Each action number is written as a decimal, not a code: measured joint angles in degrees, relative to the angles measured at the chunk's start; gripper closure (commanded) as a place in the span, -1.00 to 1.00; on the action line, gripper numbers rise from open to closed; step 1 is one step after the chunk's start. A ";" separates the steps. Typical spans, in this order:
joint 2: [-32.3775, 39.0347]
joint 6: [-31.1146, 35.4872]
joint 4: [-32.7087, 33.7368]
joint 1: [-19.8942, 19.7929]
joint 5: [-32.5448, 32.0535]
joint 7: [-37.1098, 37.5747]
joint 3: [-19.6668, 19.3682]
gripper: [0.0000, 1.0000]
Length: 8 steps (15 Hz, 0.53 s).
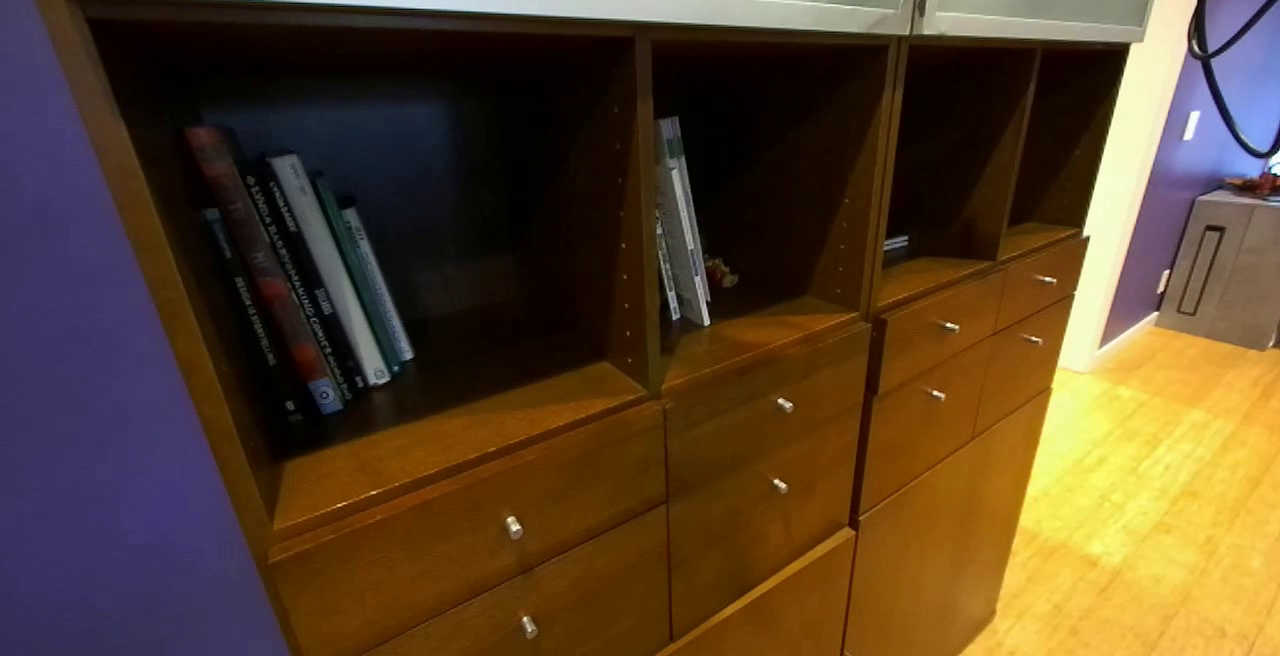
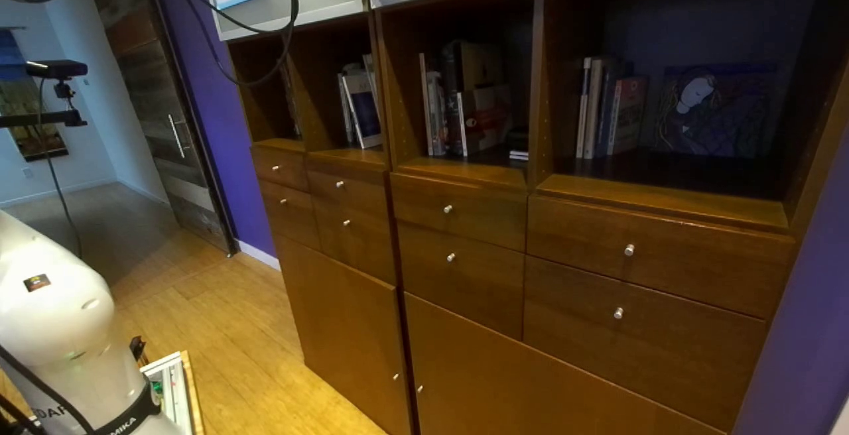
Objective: Open the top right cupboard door
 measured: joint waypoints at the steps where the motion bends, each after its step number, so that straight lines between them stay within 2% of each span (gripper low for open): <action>1: 0.00 0.04 0.02 -0.05 0.17 -0.40 -0.19 1.00; 8: 0.07 0.62 0.03 -0.03 3.72 -2.34 -0.87 1.00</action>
